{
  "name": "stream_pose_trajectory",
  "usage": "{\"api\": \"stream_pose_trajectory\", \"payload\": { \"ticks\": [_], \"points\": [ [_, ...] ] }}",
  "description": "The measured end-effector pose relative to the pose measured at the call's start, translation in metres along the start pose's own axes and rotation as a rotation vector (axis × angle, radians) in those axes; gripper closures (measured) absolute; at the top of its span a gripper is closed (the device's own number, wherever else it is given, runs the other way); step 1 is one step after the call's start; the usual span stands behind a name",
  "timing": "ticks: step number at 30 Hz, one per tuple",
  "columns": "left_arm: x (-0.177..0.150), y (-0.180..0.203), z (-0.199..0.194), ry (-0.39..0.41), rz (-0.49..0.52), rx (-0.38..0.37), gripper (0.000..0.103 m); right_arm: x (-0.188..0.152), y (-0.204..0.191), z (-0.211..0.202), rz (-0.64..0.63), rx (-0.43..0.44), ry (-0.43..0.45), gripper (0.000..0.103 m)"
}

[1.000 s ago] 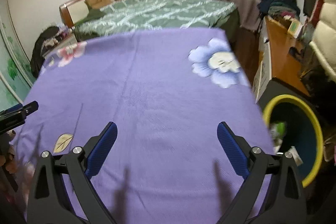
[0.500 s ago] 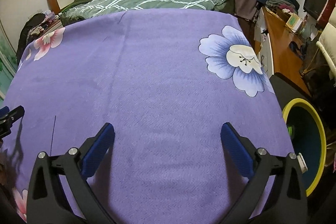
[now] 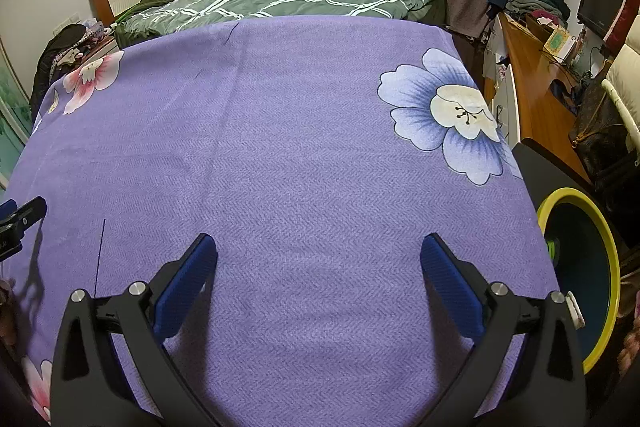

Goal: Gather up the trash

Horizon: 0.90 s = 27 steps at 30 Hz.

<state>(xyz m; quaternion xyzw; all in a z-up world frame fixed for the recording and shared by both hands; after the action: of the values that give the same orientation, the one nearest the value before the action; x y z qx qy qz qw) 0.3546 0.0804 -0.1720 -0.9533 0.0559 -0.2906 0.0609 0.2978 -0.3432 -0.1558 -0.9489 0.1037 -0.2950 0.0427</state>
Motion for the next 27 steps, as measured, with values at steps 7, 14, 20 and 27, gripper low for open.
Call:
{"api": "stream_pose_trajectory", "payload": {
  "ticks": [7,14,20,27],
  "points": [
    [-0.0002,-0.0003,0.0000,0.000,0.000,0.000,0.003,0.0000,-0.0005,0.0000,0.000,0.000,0.000,0.005],
    [-0.0003,-0.0002,-0.0001,0.000,0.000,0.000,0.003,0.0000,-0.0005,0.0000,0.000,0.000,0.000,0.005],
    [-0.0007,-0.0011,-0.0004,0.002,0.001,-0.004,0.003,0.0000,-0.0006,0.0001,0.000,0.000,0.000,0.005],
    [-0.0008,-0.0012,-0.0006,0.002,0.001,-0.003,0.003,0.0002,0.0000,0.0001,0.000,0.000,0.000,0.005]
  ]
}}
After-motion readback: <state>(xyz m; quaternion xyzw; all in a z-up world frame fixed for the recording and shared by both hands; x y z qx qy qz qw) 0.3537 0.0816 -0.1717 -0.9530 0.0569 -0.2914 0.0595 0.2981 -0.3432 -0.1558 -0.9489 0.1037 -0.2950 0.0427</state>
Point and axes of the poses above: each gripper's, at about its wrist camera, not at the fingertips, and z roughly the way its jaws point, y to its right, x to its top, the point moved 3 cm from there along z, roughly the way its jaws point, and after that the axes turned 13 degrees about z, right-handed, at the moved point
